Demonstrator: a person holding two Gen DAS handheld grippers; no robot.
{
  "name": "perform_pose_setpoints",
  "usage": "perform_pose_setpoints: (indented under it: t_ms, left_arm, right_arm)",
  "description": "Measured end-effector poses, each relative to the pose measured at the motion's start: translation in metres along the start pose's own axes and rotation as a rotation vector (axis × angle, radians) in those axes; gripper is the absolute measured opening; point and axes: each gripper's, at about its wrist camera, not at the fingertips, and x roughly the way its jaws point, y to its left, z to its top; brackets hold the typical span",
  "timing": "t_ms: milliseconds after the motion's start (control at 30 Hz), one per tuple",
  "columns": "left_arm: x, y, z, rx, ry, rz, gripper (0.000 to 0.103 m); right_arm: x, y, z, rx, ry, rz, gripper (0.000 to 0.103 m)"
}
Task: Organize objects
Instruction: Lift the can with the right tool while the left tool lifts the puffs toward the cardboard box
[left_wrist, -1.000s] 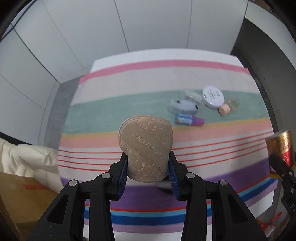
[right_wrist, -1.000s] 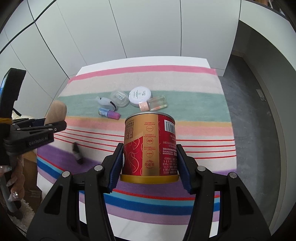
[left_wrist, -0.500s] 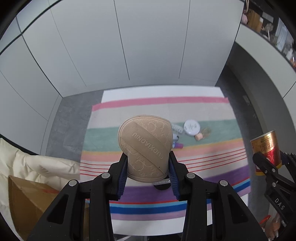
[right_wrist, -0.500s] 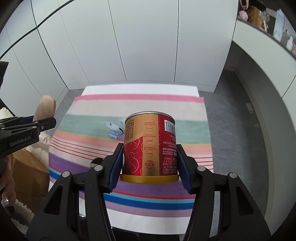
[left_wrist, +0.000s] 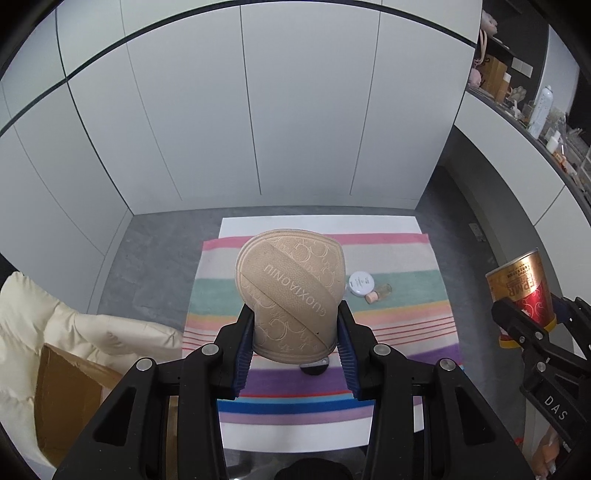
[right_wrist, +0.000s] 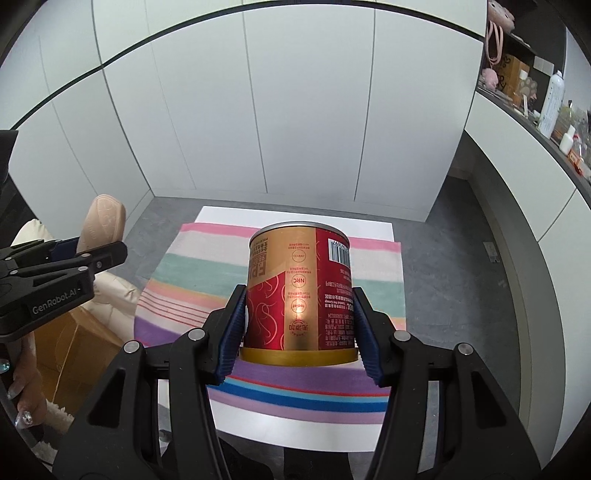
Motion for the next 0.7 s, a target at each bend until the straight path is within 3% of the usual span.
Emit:
perform_pose_setpoints:
  t_ms: [367, 700]
  left_arm:
    - [-0.029, 0.001, -0.022, -0.008, -0.018, 0.001, 0.042]
    - [-0.063, -0.009, -0.077, 0.051, -0.058, 0.032, 0.042]
  right_arm:
    - [-0.016, 0.007, -0.016, -0.012, -0.002, 0.014, 0.056]
    - [-0.039, -0.004, -0.065, 0.016, 0.038, 0.009, 0.056]
